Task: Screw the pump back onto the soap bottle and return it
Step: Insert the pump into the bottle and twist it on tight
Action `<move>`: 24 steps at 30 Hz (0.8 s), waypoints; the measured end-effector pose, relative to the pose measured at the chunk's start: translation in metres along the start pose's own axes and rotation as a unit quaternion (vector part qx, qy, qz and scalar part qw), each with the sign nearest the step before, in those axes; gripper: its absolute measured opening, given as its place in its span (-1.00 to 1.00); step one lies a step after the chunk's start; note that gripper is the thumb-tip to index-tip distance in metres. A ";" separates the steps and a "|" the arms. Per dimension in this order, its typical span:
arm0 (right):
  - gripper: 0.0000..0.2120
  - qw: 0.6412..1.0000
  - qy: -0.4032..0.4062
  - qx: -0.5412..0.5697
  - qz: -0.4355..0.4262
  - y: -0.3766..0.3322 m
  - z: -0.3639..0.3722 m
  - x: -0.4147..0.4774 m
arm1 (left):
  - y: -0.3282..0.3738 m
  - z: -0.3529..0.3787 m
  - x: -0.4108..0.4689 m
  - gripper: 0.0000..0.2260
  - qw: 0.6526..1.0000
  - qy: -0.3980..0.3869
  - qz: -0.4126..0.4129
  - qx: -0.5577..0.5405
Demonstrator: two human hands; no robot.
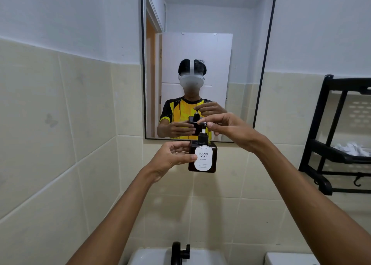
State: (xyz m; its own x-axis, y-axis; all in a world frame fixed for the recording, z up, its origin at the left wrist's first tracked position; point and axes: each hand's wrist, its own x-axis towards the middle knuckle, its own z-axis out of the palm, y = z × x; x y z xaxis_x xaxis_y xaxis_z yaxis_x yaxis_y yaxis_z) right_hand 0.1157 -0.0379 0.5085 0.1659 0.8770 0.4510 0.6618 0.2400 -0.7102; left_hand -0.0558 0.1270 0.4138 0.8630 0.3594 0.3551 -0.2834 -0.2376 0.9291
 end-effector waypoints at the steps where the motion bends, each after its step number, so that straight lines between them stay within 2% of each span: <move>1: -0.78 1.000 0.002 0.002 -0.001 0.000 0.000 0.000 | 0.000 0.000 0.000 -0.62 1.000 0.001 0.000 0.000; 10: -0.76 1.000 -0.003 0.000 0.023 0.003 0.000 -0.004 | -0.002 0.002 -0.001 -0.63 1.000 0.002 -0.008 0.005; 14: -0.73 0.998 0.015 0.043 0.051 0.011 0.000 -0.011 | -0.003 0.001 -0.001 -0.64 1.000 0.008 -0.006 -0.003; 17: -0.66 0.995 0.010 0.061 0.080 0.025 0.000 -0.023 | -0.003 -0.002 -0.002 -0.65 1.000 0.017 -0.005 -0.011; 21: -0.48 0.989 -0.016 0.088 0.118 0.043 0.008 -0.039 | -0.005 -0.003 0.000 -0.65 0.999 0.025 -0.005 -0.023; 24: -0.49 0.988 -0.032 0.102 0.116 0.050 0.020 -0.046 | -0.008 0.002 0.003 -0.63 0.999 0.030 -0.006 -0.020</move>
State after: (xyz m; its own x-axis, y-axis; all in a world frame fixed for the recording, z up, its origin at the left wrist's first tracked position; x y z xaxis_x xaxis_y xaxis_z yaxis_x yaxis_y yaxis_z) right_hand 0.1271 -0.0579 0.4415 0.2444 0.9411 0.2335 0.4497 0.1033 -0.8872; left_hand -0.0505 0.1283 0.4073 0.8400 0.4161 0.3482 -0.2910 -0.1962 0.9364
